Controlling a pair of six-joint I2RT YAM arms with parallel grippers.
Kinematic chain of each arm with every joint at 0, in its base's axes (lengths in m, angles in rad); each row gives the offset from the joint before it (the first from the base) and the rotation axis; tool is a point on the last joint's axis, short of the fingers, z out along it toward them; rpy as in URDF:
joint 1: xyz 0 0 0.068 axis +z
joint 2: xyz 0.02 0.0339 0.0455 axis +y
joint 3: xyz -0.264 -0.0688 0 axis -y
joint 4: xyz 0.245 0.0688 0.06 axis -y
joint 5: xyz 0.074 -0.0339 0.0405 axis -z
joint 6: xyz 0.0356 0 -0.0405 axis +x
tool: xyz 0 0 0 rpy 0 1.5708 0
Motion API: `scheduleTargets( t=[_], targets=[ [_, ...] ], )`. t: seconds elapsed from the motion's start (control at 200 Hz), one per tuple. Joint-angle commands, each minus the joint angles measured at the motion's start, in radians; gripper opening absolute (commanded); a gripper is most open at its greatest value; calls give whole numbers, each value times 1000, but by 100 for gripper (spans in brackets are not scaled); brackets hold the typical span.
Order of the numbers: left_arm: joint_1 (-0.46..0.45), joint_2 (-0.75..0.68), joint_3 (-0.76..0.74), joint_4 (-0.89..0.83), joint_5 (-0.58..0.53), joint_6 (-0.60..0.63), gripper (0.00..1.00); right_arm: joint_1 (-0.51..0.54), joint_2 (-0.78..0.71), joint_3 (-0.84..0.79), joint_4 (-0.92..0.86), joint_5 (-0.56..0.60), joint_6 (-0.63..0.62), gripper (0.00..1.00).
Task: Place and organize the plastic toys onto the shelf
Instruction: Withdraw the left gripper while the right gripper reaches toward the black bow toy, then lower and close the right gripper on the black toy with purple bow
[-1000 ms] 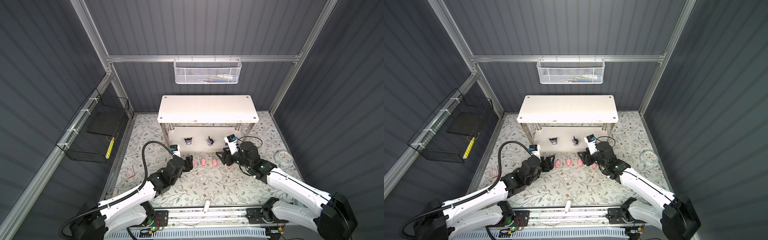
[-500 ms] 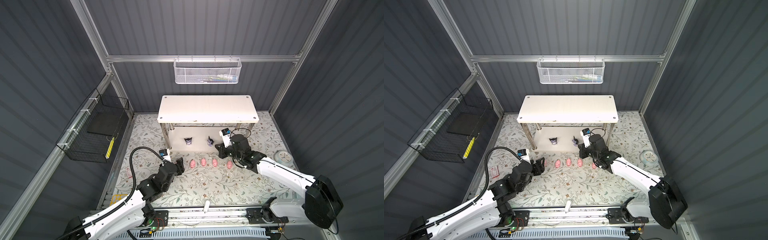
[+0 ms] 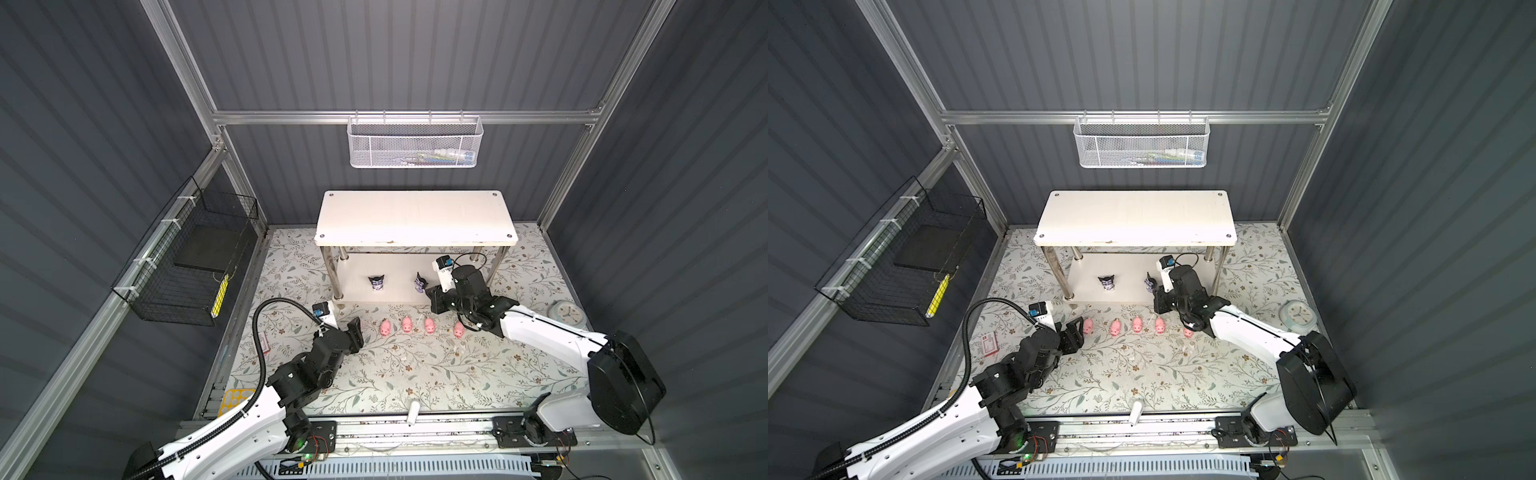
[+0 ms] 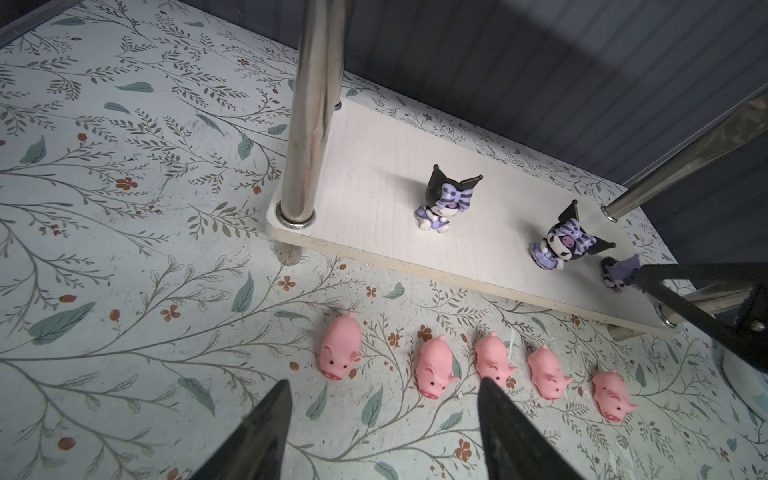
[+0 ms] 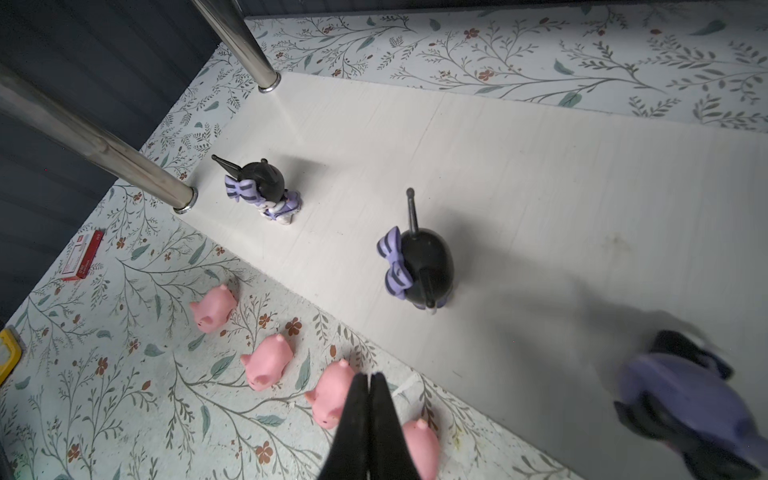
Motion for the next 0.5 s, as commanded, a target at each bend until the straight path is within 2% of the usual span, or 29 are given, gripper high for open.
scheduleTargets(
  t=[0.0,0.495],
  targets=[
    [-2,-15,-18,-15,-25,-1,70,5,17,31,4,18,7,0],
    [-2,-3,-21,0,-26,0,70,3,77,53,18,55,1,0]
  ],
)
